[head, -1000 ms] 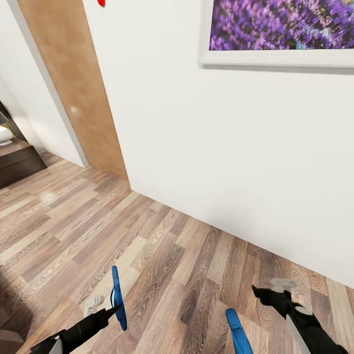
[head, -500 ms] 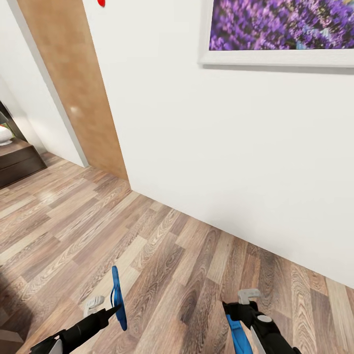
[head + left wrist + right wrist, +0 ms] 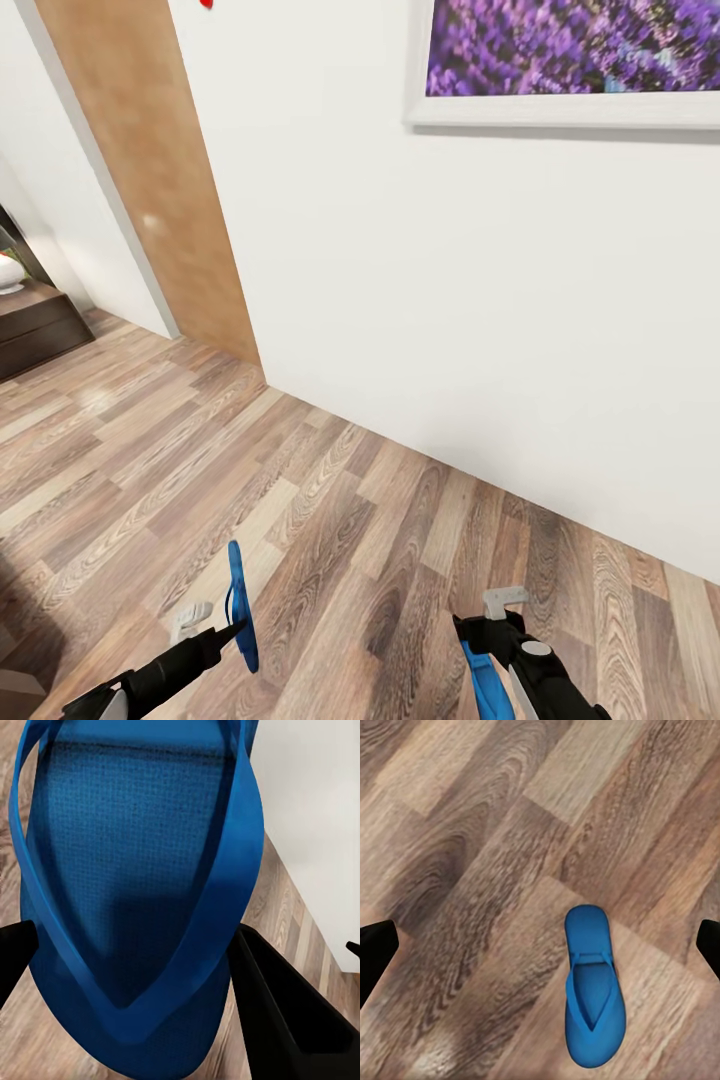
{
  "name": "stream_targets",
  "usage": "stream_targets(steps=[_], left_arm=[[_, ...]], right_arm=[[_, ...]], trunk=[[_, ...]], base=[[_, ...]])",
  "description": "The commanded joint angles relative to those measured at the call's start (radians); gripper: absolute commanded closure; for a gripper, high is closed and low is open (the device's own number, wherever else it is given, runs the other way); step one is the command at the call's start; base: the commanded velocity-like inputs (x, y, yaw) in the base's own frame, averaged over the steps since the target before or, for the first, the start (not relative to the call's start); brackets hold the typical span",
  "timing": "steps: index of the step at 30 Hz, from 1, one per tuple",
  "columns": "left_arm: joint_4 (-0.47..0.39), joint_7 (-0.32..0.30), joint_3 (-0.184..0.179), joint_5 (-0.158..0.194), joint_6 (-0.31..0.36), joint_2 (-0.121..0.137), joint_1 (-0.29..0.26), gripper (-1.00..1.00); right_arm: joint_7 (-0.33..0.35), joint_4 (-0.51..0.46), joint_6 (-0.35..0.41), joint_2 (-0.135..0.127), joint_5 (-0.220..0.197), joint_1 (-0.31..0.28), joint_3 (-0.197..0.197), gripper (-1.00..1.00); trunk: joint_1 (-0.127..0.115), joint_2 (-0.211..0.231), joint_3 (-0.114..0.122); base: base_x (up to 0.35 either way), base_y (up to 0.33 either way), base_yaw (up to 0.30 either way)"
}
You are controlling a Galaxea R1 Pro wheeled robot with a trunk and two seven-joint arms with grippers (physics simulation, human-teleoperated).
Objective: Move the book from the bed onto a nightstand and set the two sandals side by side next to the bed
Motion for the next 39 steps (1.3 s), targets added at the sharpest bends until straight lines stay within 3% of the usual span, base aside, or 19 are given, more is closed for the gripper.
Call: stream_targets(steps=[1,32,35,39], left_arm=[[0.000,-0.003,0.001,0.007,0.009,0.000,0.000,1.00],[-0.012,-0.017,0.004,0.012,0.032,0.000,-0.001,1.00],[-0.064,-0.020,0.004,0.015,0.104,0.001,-0.007,1.00],[-0.224,-0.022,0.006,0.026,0.275,0.000,-0.013,1.00]], right_arm=[[0.008,-0.002,0.005,0.001,0.011,0.000,-0.005,-1.00],[0.008,-0.018,0.017,-0.008,0.013,0.000,-0.010,-1.00],[0.008,-0.018,0.019,-0.009,0.013,0.000,-0.010,-1.00],[0.008,-0.018,0.019,-0.010,0.012,0.000,-0.010,-1.00]], trunk=[[0.004,-0.008,-0.004],[0.123,-0.225,-0.101],[0.134,-0.246,-0.110],[0.149,-0.274,-0.123]], base=[[0.000,0.000,0.000],[0.000,0.000,0.000],[0.000,0.000,0.000],[0.000,0.000,0.000]])
